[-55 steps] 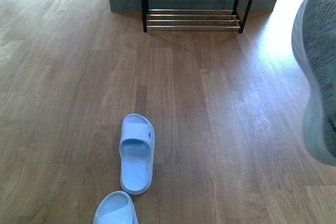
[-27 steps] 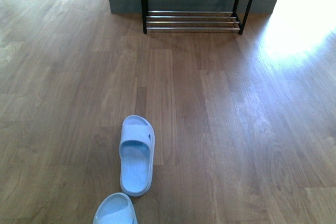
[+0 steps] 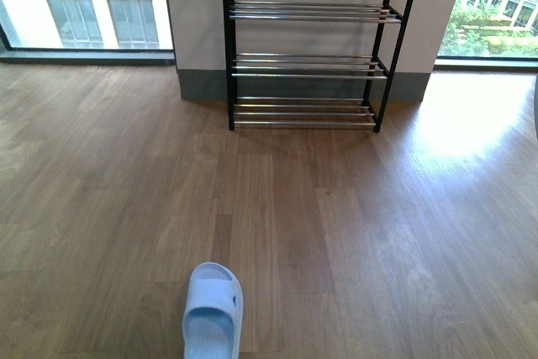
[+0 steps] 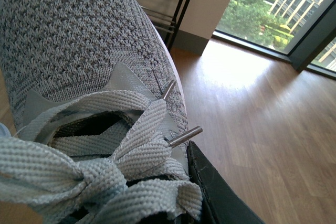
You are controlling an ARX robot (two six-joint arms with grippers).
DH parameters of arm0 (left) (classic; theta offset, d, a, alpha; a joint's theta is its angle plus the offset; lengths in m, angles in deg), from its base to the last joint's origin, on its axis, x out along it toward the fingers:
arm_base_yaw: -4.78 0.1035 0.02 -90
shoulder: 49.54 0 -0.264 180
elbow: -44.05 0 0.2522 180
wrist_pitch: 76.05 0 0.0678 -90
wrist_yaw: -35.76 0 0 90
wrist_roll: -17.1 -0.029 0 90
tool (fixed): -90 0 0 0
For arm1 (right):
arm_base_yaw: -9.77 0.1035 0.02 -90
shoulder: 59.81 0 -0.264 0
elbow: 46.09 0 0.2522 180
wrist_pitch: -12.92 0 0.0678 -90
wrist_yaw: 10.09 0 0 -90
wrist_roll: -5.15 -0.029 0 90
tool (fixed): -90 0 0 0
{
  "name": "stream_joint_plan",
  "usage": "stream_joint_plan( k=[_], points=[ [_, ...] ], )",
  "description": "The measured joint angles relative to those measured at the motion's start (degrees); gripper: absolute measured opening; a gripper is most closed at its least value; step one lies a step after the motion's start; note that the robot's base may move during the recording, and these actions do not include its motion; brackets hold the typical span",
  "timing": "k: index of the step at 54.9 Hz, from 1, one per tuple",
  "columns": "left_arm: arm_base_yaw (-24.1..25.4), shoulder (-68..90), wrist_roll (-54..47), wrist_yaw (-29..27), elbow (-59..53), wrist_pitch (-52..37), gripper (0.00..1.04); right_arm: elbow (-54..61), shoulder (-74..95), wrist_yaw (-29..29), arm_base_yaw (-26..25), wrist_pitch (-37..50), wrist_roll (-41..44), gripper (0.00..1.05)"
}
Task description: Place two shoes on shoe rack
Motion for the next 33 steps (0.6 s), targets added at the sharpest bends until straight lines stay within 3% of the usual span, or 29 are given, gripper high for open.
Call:
stream_joint_plan(
  k=[33],
  points=[
    [0.1,0.0,0.0,0.0,0.0,0.0,0.02,0.0,0.0,0.2,0.2,0.0,-0.3,0.01]
  ],
)
